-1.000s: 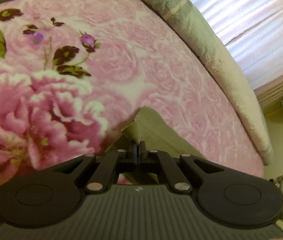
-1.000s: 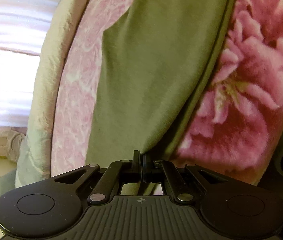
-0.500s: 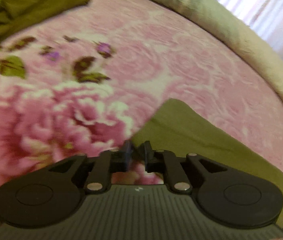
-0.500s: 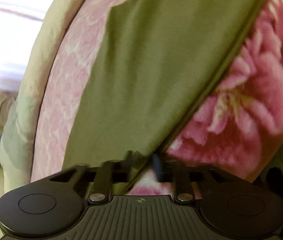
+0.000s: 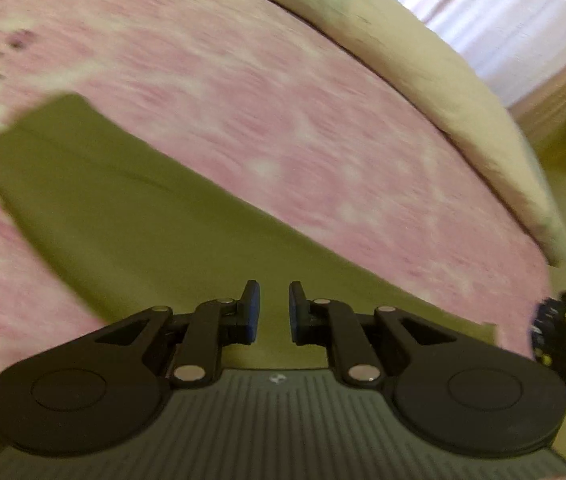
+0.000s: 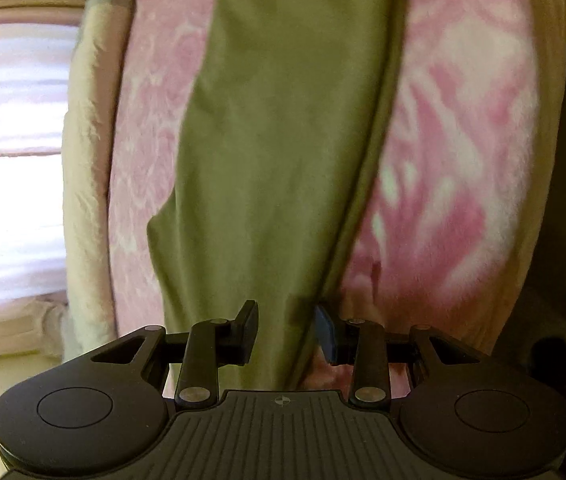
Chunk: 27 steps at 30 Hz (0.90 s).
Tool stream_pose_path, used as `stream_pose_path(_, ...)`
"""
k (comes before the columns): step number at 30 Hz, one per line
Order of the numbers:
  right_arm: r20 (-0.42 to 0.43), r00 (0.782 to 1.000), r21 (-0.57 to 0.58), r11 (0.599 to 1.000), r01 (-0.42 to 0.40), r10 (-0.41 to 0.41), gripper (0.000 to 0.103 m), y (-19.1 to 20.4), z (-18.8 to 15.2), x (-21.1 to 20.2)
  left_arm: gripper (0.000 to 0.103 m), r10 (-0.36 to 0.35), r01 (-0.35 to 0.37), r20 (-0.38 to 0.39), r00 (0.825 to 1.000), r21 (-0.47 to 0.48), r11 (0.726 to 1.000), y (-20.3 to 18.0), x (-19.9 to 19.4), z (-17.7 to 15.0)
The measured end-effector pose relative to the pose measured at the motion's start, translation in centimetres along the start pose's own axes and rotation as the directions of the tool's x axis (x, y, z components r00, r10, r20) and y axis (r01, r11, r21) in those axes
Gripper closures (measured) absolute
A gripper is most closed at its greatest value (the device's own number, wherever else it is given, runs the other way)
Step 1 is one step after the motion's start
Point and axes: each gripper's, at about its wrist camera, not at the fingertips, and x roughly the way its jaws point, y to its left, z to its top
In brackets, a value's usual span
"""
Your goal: Fold clothes
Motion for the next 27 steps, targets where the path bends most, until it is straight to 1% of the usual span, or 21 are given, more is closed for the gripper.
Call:
stream_pose_path(3,-0.056,0.998,0.007,1.000,-0.014,0.014,0.067,-0.6,0.7,0.4,0.093,-0.040,0.040,-0.033,0.999,0.009,0.999,-2.7,1.3,-1.6)
stream_pose_path(5,-0.063,0.998,0.015,1.000,-0.021,0.022,0.067,-1.1,1.2,0.7,0.093,-0.060,0.060,-0.052,0.997,0.014,0.998,-3.9,1.8,-2.3)
stream_pose_path(6,-0.062,0.998,0.021,0.999,-0.032,0.033,0.073,-1.0,1.5,0.8,0.093,-0.066,0.067,-0.062,0.996,0.019,0.998,-4.2,2.0,-2.5)
stream_pose_path(7,-0.063,0.997,0.025,0.999,-0.040,0.042,0.081,-0.8,1.9,1.1,0.093,-0.069,0.071,-0.072,0.995,0.026,0.997,-4.4,2.0,-2.8)
stream_pose_path(9,-0.061,0.997,0.016,0.999,-0.046,0.047,0.086,-1.0,2.1,1.3,0.093,-0.067,0.070,-0.086,0.994,0.037,0.997,-4.5,2.4,-3.1)
stream_pose_path(10,-0.060,0.997,0.010,0.999,-0.042,0.042,0.098,-1.1,2.1,1.3,0.093,-0.065,0.069,-0.093,0.994,0.042,0.997,-4.5,2.7,-3.3)
stream_pose_path(11,-0.055,0.998,0.000,0.999,-0.032,0.032,0.100,-1.3,2.0,1.3,0.093,-0.062,0.067,-0.099,0.993,0.047,0.997,-4.6,3.0,-3.5)
stream_pose_path(15,-0.018,1.000,-0.075,0.997,0.018,-0.020,0.101,-1.4,1.3,0.6,0.093,-0.034,0.045,-0.120,0.992,0.086,0.995,-4.2,4.1,-4.2)
stream_pose_path(17,-0.016,0.998,-0.129,0.990,0.053,-0.056,0.100,-0.8,1.3,0.5,0.093,-0.014,0.028,-0.132,0.991,0.106,0.994,-4.1,4.5,-4.4)
stream_pose_path(18,-0.009,0.997,-0.164,0.983,0.078,-0.081,0.099,-0.4,1.3,0.2,0.093,-0.019,0.034,-0.133,0.991,0.112,0.993,-4.1,4.5,-4.4)
stream_pose_path(19,0.003,0.994,-0.205,0.973,0.109,-0.111,0.078,0.2,1.4,-0.3,0.093,-0.024,0.040,-0.134,0.991,0.118,0.992,-4.1,4.4,-4.4)
stream_pose_path(20,0.035,0.991,-0.245,0.960,0.136,-0.131,0.069,0.8,1.5,-1.0,0.093,-0.030,0.047,-0.134,0.991,0.126,0.991,-4.2,4.4,-4.3)
stream_pose_path(21,0.084,0.987,-0.284,0.946,0.159,-0.140,0.064,1.5,1.6,-2.0,0.093,-0.039,0.058,-0.130,0.991,0.143,0.988,-4.4,4.3,-4.2)
stream_pose_path(23,0.195,0.971,-0.366,0.908,0.202,-0.137,0.064,3.1,1.9,-3.9,0.093,-0.067,0.089,-0.114,0.991,0.198,0.976,-5.1,4.4,-4.1)
stream_pose_path(24,0.247,0.960,-0.413,0.881,0.229,-0.134,0.064,4.0,2.2,-4.5,0.093,-0.083,0.106,-0.106,0.991,0.229,0.968,-5.6,4.5,-4.1)
stream_pose_path(25,0.293,0.947,-0.477,0.839,0.262,-0.130,0.064,4.9,2.3,-4.5,0.093,-0.099,0.122,-0.098,0.990,0.260,0.958,-6.0,4.7,-4.1)
stream_pose_path(27,0.372,0.922,-0.609,0.720,0.332,-0.110,0.064,6.6,2.4,-3.6,0.093,-0.126,0.145,-0.080,0.989,0.327,0.934,-6.7,5.6,-4.3)
